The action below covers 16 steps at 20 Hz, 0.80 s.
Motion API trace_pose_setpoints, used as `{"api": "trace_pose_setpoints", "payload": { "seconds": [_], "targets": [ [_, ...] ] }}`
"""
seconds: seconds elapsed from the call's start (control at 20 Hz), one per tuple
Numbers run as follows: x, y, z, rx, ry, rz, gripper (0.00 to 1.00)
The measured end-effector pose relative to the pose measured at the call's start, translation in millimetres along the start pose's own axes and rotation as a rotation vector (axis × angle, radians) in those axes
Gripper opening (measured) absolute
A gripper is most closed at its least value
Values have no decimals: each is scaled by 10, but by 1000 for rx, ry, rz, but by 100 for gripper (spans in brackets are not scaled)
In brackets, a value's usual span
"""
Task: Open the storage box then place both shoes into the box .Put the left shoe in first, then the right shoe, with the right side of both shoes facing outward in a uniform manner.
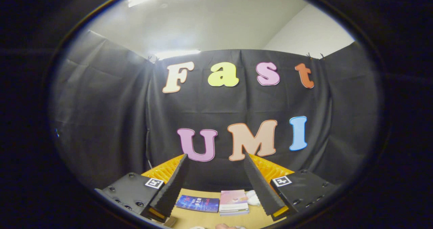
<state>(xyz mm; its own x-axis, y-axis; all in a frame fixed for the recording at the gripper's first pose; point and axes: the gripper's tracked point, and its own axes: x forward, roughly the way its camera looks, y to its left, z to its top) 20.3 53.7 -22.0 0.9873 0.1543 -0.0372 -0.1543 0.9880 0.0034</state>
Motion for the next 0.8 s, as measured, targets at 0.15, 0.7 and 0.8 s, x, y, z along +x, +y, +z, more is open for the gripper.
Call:
{"api": "trace_pose_setpoints", "payload": {
  "seconds": [0.15,0.7,0.8],
  "targets": [
    [38,29,-90,7,19,9,100],
    [46,366,-668,-50,107,87,100],
    [23,408,-770,-68,119,95,100]
  ]
}}
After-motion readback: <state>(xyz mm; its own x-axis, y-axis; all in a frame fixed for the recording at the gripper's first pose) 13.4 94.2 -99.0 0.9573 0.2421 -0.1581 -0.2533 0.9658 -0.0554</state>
